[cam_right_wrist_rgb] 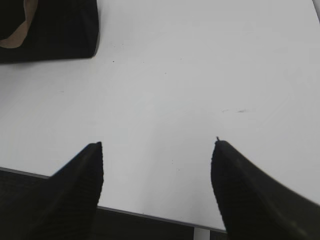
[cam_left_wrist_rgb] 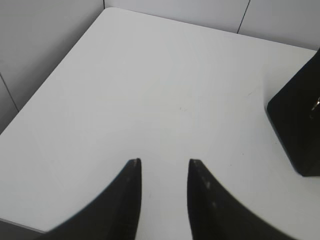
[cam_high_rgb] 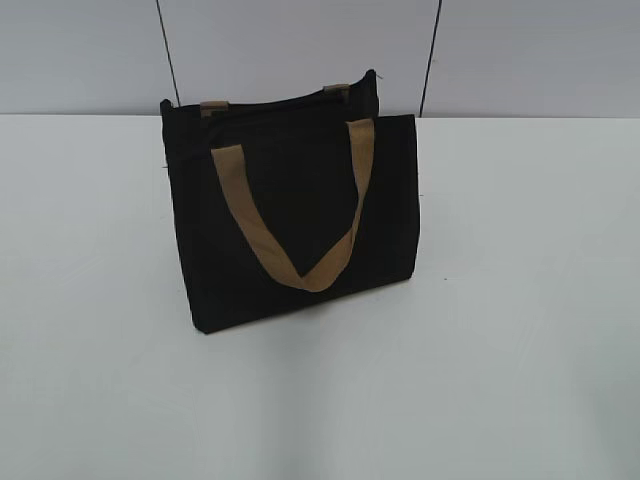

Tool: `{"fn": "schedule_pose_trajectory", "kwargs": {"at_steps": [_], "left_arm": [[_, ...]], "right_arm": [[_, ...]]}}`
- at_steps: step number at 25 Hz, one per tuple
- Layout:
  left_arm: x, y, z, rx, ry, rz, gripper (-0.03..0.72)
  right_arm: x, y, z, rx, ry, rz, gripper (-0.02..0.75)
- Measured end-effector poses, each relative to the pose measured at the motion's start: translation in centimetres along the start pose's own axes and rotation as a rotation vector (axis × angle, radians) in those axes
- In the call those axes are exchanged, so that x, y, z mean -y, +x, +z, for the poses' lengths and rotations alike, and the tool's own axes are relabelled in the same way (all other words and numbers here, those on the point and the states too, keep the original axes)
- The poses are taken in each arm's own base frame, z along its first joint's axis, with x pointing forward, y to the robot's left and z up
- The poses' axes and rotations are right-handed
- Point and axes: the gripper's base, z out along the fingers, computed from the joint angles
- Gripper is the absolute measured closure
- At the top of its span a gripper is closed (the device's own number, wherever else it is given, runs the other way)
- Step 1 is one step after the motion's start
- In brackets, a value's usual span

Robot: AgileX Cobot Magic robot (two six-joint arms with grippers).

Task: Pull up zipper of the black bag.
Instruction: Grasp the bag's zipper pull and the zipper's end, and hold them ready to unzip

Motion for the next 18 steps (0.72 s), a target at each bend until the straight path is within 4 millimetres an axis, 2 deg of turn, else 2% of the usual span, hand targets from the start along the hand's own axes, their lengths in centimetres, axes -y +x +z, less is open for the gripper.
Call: {"fn": "schedule_pose_trajectory", "kwargs": {"at_steps": [18], "left_arm": [[0.04,0.01,0.0,-0.001,0.004,-0.002,0.45]], "right_arm": [[0.0,0.0,0.0,0.0,0.0,0.0,0.222]]}}
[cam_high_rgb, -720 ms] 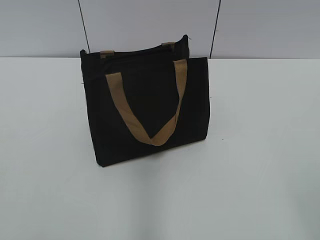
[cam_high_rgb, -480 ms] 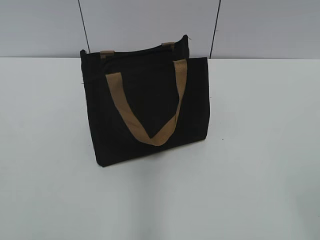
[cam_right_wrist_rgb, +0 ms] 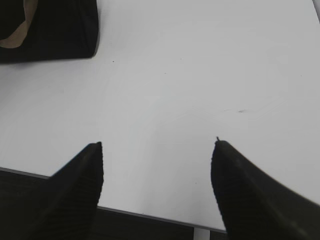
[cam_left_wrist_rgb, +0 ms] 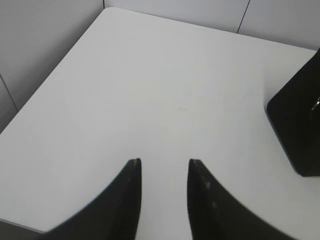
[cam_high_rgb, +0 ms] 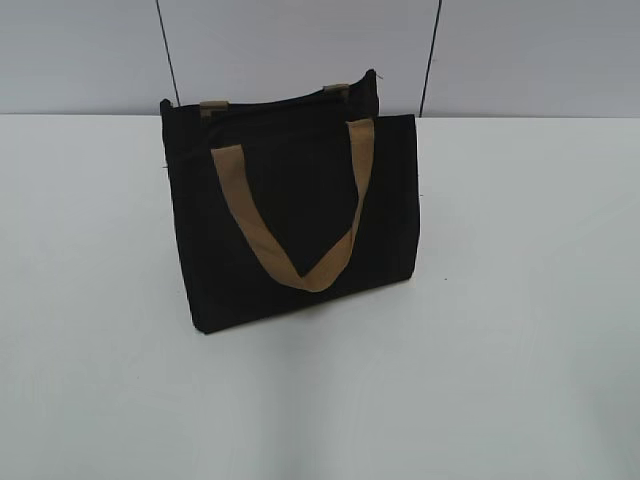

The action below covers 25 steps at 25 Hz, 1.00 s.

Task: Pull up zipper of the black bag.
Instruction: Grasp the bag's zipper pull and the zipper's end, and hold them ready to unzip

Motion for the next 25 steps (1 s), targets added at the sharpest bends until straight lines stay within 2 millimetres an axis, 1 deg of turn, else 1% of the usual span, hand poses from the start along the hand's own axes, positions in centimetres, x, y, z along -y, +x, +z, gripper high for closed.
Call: {"fn": "schedule_pose_trajectory", "kwargs": {"at_steps": [2,4,5,7,9,10,15,19,22,25], "left_arm": [[0.1,0.0,0.0,-0.001,0.01,-0.006,0.444],[0.2,-0.2,0.0,-0.001,0.023,-0.007,0.409],[0.4,-0.6,0.0,0.006,0.03,0.001,0.37],[0.8,-2.1,-0.3,0.067,0.058,0.009,0.265],[1.1,-3.8,-0.1,0.122,0.076,0.01,0.197],[1.3,-4.5,0.2,0.145,0.081,0.011,0.179],[1.9,-7.3,1.8,0.27,0.105,0.04,0.155],[2.4,-8.7,4.1,0.402,0.131,0.042,0.153],[2.6,-8.7,6.6,0.439,0.133,0.041,0.153],[2.7,-8.3,9.6,0.383,0.126,0.039,0.152]], "right_arm": [[0.0,0.0,0.0,0.0,0.0,0.0,0.222],[0.0,0.0,0.0,0.0,0.0,0.0,0.222],[0.0,0.0,0.0,0.0,0.0,0.0,0.222],[0.0,0.0,0.0,0.0,0.0,0.0,0.222],[0.0,0.0,0.0,0.0,0.0,0.0,0.222],[0.0,0.0,0.0,0.0,0.0,0.0,0.222],[0.0,0.0,0.0,0.0,0.0,0.0,0.222],[0.0,0.0,0.0,0.0,0.0,0.0,0.222],[0.0,0.0,0.0,0.0,0.0,0.0,0.222],[0.0,0.0,0.0,0.0,0.0,0.0,0.222]]}}
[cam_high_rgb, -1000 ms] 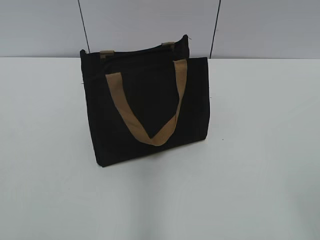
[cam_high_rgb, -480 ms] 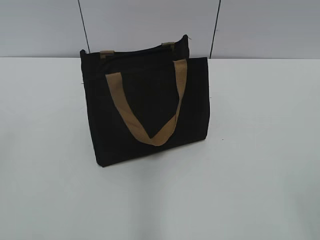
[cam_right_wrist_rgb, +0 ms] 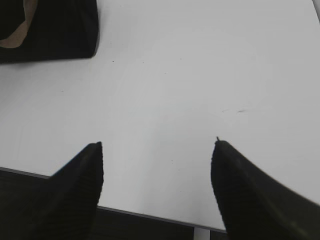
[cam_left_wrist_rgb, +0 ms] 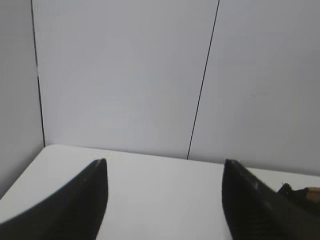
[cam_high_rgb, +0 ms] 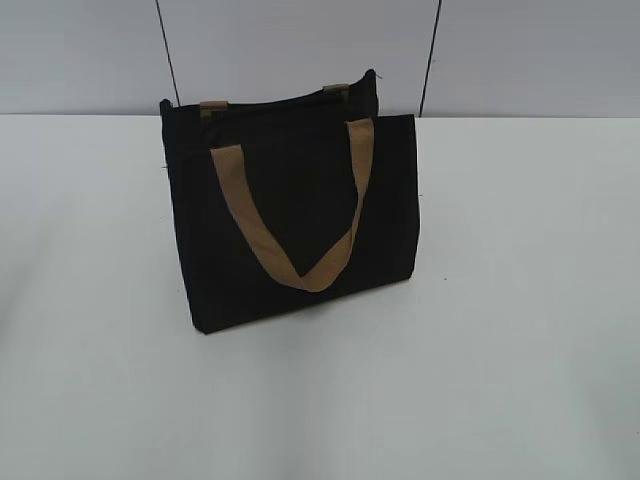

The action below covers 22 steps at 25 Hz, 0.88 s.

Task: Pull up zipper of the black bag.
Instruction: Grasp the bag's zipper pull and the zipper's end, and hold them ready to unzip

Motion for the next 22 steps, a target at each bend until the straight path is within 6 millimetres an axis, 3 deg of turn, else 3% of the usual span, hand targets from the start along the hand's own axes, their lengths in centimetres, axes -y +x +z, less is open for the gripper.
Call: {"fn": "schedule_pose_trajectory", "kwargs": {"at_steps": [6,9,14,18,22], "left_arm": [[-0.4,2.8,5.8,-0.166,-0.03,-0.081,0.153],[-0.4,5.6,9.2,-0.266,-0.034,-0.065,0.153],[2.6,9.5,13.5,-0.261,0.12,0.044,0.157],[4.9,13.3,15.3,-0.298,0.226,0.094,0.157],[5.7,16.1,15.6,-0.369,0.258,0.092,0.166]], "right_arm": [[0.0,0.0,0.0,0.0,0.0,0.0,0.222],[0.0,0.0,0.0,0.0,0.0,0.0,0.222],[0.0,0.0,0.0,0.0,0.0,0.0,0.222],[0.0,0.0,0.0,0.0,0.0,0.0,0.222],[0.0,0.0,0.0,0.0,0.0,0.0,0.222]]}}
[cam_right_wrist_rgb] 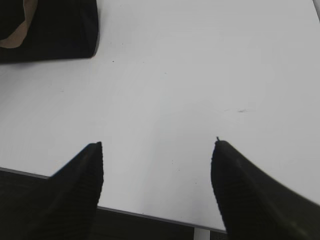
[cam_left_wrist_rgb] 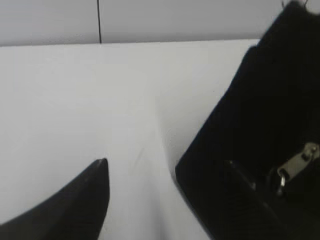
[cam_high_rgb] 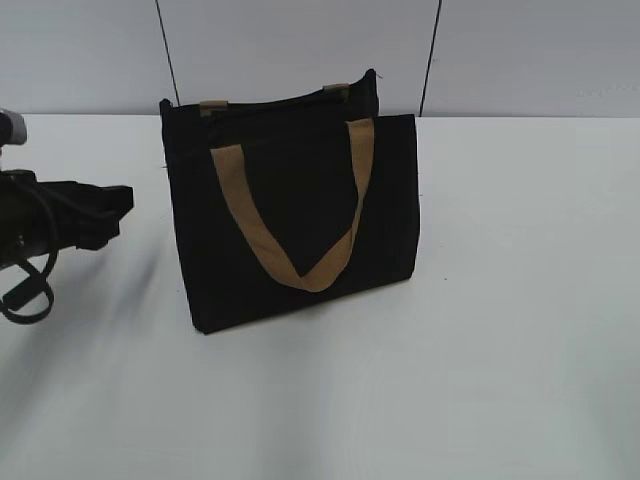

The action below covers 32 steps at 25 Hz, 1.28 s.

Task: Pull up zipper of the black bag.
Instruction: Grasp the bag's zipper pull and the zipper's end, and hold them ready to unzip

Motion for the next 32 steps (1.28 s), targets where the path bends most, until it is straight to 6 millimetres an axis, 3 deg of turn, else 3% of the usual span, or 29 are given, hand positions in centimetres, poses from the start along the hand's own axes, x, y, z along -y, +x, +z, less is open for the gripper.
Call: {"fn": "schedule_pose_trajectory", "kwargs": {"at_steps": [8,14,22,32], "left_arm": [[0.7,3.3,0.7,-0.089,0.085,0.069,0.176],[1.7,5.2,2.0,-0.038,0.216,0.128,0.211],[2.2,8.0,3.5,0.025,0.292,0.052,0.248],[2.7,6.8,5.5,0.092,0.353,0.063,0.253]], "right_arm": [[0.0,0.0,0.0,0.0,0.0,0.001,0.222],[0.0,0.0,0.0,0.0,0.0,0.001,0.222],[0.0,0.0,0.0,0.0,0.0,0.001,0.222],[0.0,0.0,0.0,0.0,0.0,0.001,0.222]]}}
